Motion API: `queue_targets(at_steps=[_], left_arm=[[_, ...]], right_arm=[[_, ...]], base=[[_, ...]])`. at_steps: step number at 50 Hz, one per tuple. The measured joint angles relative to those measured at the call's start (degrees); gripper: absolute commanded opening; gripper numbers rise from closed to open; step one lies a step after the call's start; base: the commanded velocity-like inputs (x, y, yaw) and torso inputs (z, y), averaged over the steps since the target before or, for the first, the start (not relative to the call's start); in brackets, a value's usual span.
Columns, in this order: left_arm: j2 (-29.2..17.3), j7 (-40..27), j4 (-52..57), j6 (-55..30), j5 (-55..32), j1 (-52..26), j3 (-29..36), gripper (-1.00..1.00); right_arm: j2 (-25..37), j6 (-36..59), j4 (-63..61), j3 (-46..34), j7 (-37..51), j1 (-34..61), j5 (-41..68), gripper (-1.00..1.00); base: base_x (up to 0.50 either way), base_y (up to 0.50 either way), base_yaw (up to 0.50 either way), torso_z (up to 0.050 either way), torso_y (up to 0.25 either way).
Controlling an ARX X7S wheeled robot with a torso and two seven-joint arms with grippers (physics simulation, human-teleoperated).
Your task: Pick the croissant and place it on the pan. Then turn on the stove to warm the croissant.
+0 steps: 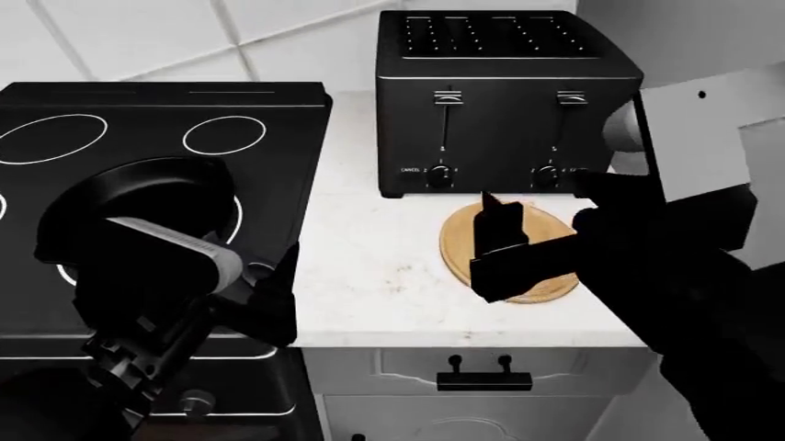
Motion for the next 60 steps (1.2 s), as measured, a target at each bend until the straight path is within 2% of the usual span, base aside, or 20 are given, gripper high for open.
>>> queue_targets(at_steps=[11,30,60], left_arm=[[-0.39,0.17,-0.16,0.69,-0.20,-0.17,0.46,1.00],[-1.17,1.85,-0.50,2.59,-1.60,0.17,0.33,1.00],[-1.08,2.62,-1.46,4.04,-5.85,-0.61,-2.09,1.00]], right_arm=[[0.60,2.49,7.03,-2.60,-3.47,3.40,-1.62,1.00],[0.28,4.00,13.00,0.17,-15.69,-1.66,-13.66,1.00],[-1.24,4.63,22.91,-2.26,-29.77,-3.21,-28.25,1.00]], base=[[0.00,0.00,0.00,0.000,0.000],[0.00,0.00,0.00,0.000,0.000],[0.00,0.00,0.00,0.000,0.000]])
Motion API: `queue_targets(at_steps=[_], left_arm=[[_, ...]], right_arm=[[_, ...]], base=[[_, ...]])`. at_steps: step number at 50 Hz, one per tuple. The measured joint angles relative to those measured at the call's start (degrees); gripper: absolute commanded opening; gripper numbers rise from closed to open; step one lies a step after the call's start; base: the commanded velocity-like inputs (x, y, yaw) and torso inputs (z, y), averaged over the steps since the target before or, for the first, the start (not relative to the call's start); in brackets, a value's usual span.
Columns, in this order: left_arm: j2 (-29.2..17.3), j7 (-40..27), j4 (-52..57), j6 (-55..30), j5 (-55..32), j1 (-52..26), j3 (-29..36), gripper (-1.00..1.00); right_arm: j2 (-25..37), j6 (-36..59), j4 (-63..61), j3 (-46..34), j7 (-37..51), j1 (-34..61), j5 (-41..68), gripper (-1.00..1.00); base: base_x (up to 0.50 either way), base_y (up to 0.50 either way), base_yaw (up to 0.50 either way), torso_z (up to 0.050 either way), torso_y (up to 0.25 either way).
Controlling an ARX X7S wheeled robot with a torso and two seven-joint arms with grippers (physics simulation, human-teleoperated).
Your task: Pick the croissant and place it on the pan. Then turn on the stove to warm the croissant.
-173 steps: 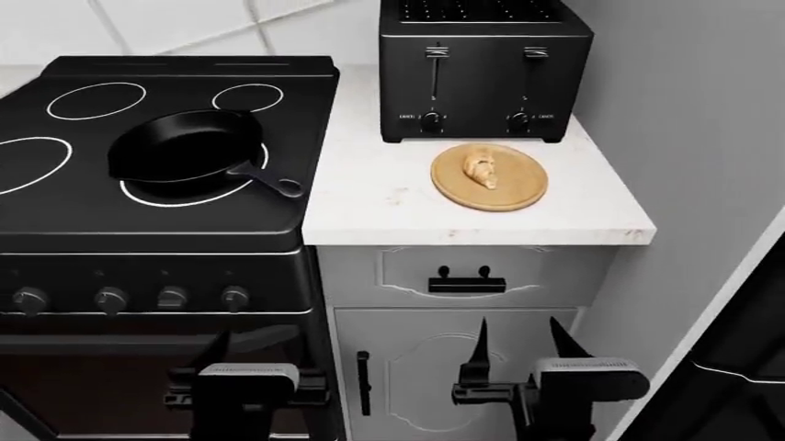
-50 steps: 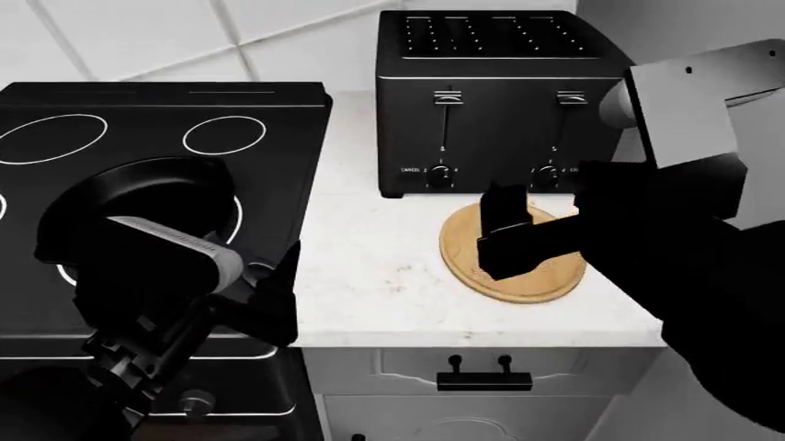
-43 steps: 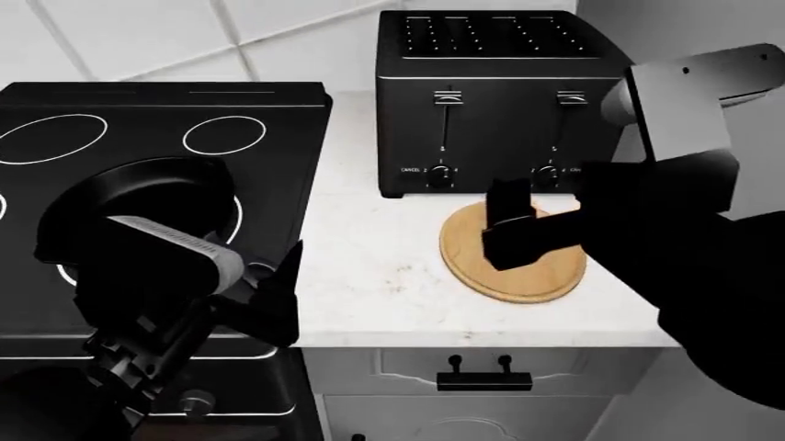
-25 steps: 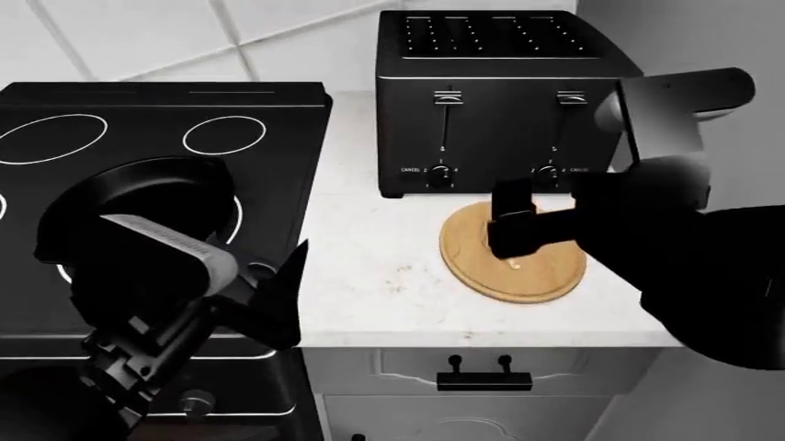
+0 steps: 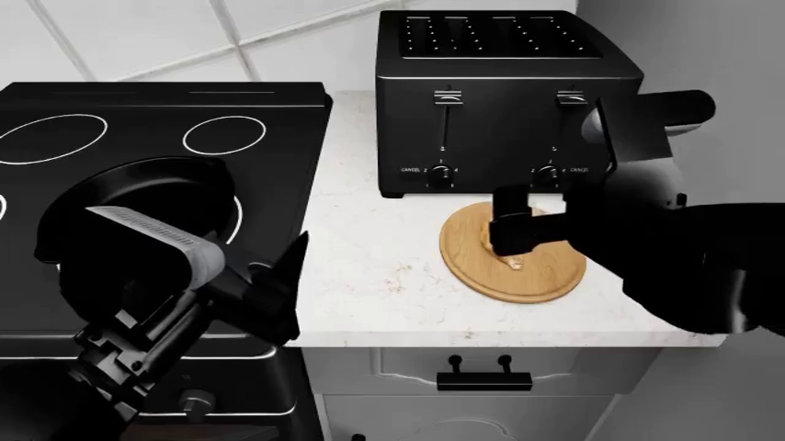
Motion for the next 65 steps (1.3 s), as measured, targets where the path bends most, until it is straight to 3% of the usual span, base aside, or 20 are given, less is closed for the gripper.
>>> queue_targets(at_steps=[38,65], left_arm=[[-0.29,-0.76,-1.85,1.67,0.12,-1.02,1.12,1.00],[-0.74,-1.36,-2.13,2.11,-0.87,-1.09,1.34,1.00]], right_arm=[[-2.74,-1.62,14.14,-8.36,-20.30,4.02,-15.76,1.00],[-3.66,-2.62,21.86,-11.84,-28.85,4.90,-19.52,1.00]], base=[[0.00,0.00,0.00,0.000,0.000],[0.00,0.00,0.00,0.000,0.000]])
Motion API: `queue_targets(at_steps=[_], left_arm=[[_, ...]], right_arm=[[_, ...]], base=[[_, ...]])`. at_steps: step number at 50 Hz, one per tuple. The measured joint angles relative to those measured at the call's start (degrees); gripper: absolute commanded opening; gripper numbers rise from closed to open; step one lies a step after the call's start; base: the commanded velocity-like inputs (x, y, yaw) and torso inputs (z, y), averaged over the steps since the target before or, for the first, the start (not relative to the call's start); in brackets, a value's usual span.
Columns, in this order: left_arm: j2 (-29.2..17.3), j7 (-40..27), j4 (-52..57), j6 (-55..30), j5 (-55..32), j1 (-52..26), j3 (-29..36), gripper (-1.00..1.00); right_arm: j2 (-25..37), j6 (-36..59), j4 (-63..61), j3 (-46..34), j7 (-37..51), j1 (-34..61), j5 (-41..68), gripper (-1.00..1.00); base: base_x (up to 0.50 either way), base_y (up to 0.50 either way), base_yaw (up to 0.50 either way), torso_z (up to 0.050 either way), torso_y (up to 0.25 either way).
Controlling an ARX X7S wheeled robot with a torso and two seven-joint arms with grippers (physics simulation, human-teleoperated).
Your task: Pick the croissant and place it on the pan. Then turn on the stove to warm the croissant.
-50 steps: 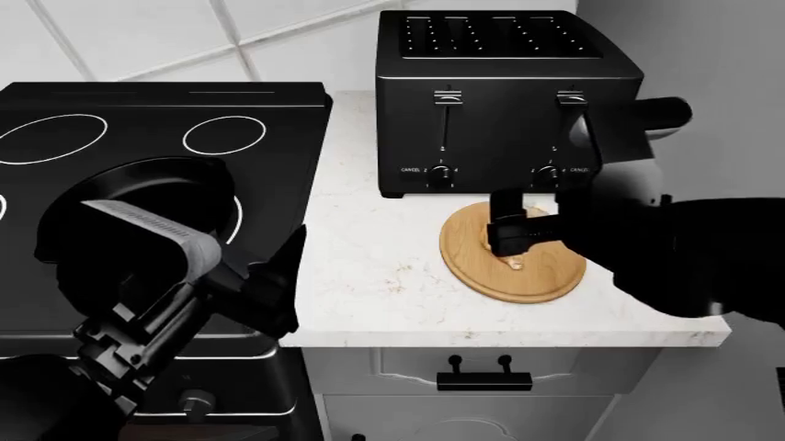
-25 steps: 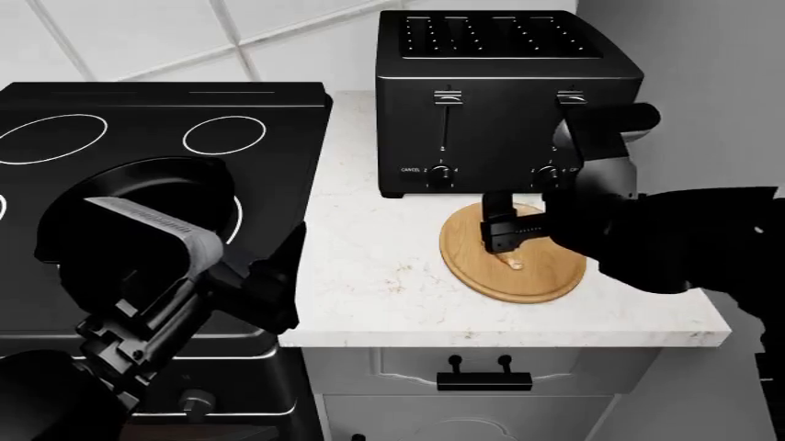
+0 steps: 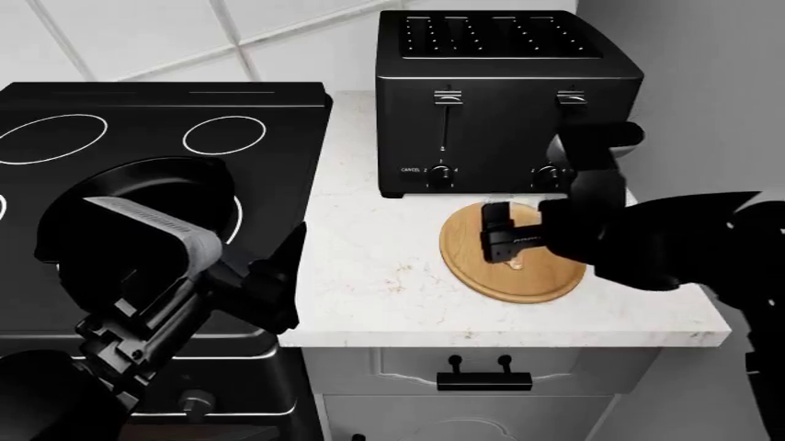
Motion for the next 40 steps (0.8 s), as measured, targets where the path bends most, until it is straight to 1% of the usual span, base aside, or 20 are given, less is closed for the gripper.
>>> queue_targets(at_steps=[12,40], left_arm=[[-0.23,-0.85,0.25,-0.22,-1.20,-0.26,-0.62,1.00],[-0.51,-2.08,-0.26,0.06,-2.95,-0.91,-1.17,1.00]], right_arm=[[-0.86,-1.33,2.22,-1.79,-3.02,-0.08,-2.15,1.00],[-1.72,-2.76,4.68,-3.95,-5.91,-1.42,-3.98,1.00]], base=[[0.00,0.00,0.00,0.000,0.000],[0.00,0.00,0.00,0.000,0.000]])
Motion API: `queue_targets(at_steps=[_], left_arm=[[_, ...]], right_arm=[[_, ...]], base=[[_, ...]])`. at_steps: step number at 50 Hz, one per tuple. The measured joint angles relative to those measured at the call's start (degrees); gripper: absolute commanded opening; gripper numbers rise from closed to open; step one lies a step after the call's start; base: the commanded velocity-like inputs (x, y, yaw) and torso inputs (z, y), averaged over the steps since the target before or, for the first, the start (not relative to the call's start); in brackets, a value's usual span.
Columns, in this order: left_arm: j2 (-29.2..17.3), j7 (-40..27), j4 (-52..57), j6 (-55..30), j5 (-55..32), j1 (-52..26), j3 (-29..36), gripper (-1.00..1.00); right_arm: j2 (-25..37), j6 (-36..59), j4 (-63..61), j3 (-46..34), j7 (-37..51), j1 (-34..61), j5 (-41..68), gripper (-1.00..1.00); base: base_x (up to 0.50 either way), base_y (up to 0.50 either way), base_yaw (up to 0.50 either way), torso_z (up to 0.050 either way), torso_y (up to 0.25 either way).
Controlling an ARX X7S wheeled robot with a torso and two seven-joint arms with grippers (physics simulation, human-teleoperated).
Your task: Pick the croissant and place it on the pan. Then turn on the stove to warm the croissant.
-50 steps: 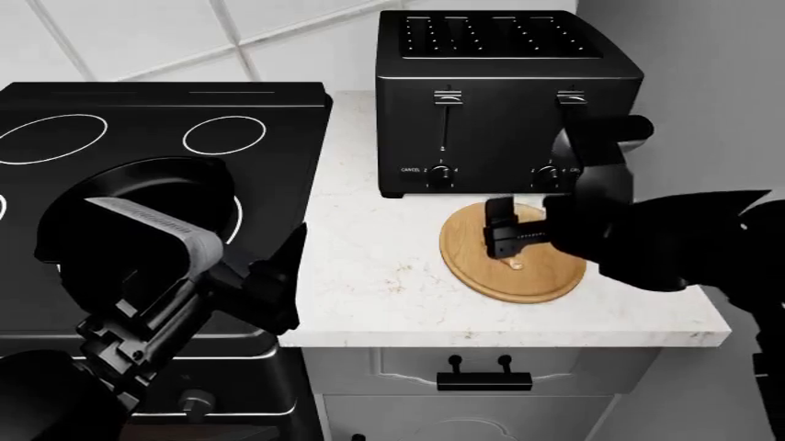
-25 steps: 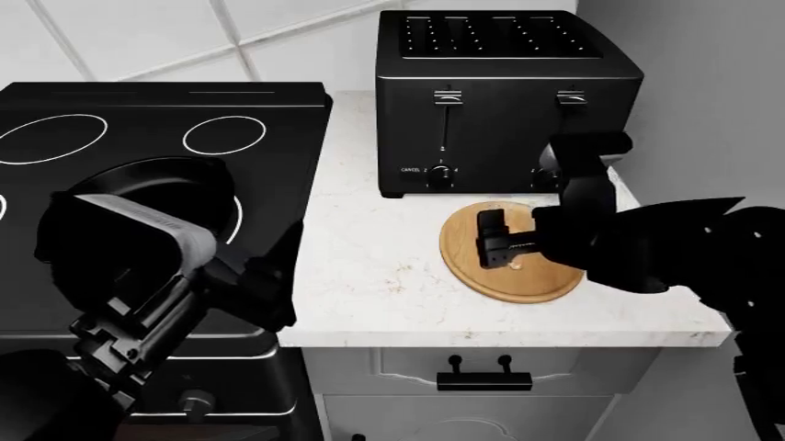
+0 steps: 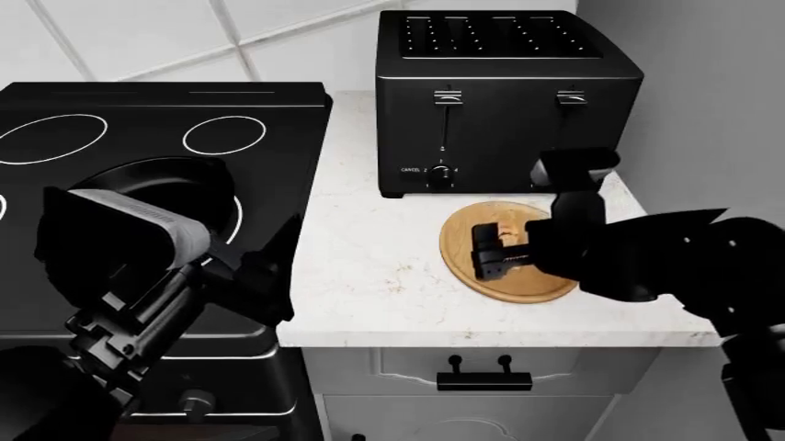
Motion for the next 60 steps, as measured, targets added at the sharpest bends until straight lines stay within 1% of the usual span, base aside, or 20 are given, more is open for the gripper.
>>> queue_targets(at_steps=[16,17,40,60], left_arm=[[-0.27,-0.27,-0.30,0.51,-0.15,-0.02,0.36,1.00],[-0.28,-0.29,-0.33,0.56,-0.13,-0.02,0.40,1.00],[-0.61,-0.50,-0.78,1.63,-0.05,0.18,0.82,1.00],[-0.90,-0.75,-0.75,2.26,-0.38,0.74,1.17,1.00]], right_arm=[[-0.35,-0.54,0.92,-0.71,-0.93,-0.32,-0.51,1.00],[-0.34,-0.57,0.93,-0.74,-0.93,-0.33,-0.55,-1.00],[0.61,-1.04,-1.52,-0.44,0.61,-0.63,0.14,-1.00],[4.15,0.20,-11.77,1.45,5.85,-1.38,3.14,-1.00]], base=[[0.00,0.00,0.00,0.000,0.000],[0.00,0.00,0.00,0.000,0.000],[0.00,0.00,0.00,0.000,0.000],[0.00,0.00,0.00,0.000,0.000]])
